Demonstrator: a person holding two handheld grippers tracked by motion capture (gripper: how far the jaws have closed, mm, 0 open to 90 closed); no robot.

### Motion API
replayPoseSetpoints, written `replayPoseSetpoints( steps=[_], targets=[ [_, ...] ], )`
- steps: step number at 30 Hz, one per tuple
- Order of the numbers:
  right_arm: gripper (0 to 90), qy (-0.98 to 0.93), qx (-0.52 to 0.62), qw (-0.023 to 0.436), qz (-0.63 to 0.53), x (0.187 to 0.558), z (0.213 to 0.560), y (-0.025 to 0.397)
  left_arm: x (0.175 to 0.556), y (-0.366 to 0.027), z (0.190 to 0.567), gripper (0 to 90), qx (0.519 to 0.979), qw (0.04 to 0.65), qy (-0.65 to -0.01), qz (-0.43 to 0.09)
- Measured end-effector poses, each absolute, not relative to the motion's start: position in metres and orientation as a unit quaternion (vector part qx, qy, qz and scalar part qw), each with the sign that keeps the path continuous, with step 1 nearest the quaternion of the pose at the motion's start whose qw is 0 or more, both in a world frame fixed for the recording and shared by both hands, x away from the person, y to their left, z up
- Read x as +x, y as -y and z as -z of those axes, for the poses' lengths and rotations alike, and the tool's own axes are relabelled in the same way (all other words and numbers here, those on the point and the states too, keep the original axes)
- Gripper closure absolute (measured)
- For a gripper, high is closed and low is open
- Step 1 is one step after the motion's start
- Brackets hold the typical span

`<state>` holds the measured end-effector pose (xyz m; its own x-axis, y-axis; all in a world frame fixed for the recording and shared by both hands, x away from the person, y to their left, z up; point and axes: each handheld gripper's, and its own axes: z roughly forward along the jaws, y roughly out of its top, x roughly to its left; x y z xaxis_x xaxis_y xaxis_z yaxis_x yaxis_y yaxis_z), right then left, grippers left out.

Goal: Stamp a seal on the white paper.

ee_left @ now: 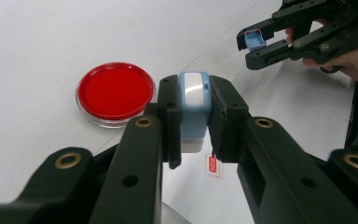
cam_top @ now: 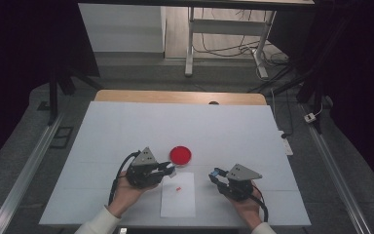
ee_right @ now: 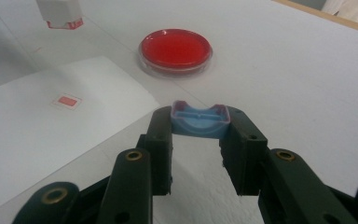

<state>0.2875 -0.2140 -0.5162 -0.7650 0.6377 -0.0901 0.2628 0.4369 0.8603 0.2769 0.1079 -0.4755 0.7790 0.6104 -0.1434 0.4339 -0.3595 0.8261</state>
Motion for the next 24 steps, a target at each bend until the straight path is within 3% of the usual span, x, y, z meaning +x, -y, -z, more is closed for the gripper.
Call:
replayPoseSetpoints(
  steps=[24],
  targets=[
    [64.4,-0.831,0.242,0.19,-0.463,0.277,0.519,0.171,0.276,-0.108,0.474,75.0,0.815,0.475,-0.319,-0.093]
  ],
)
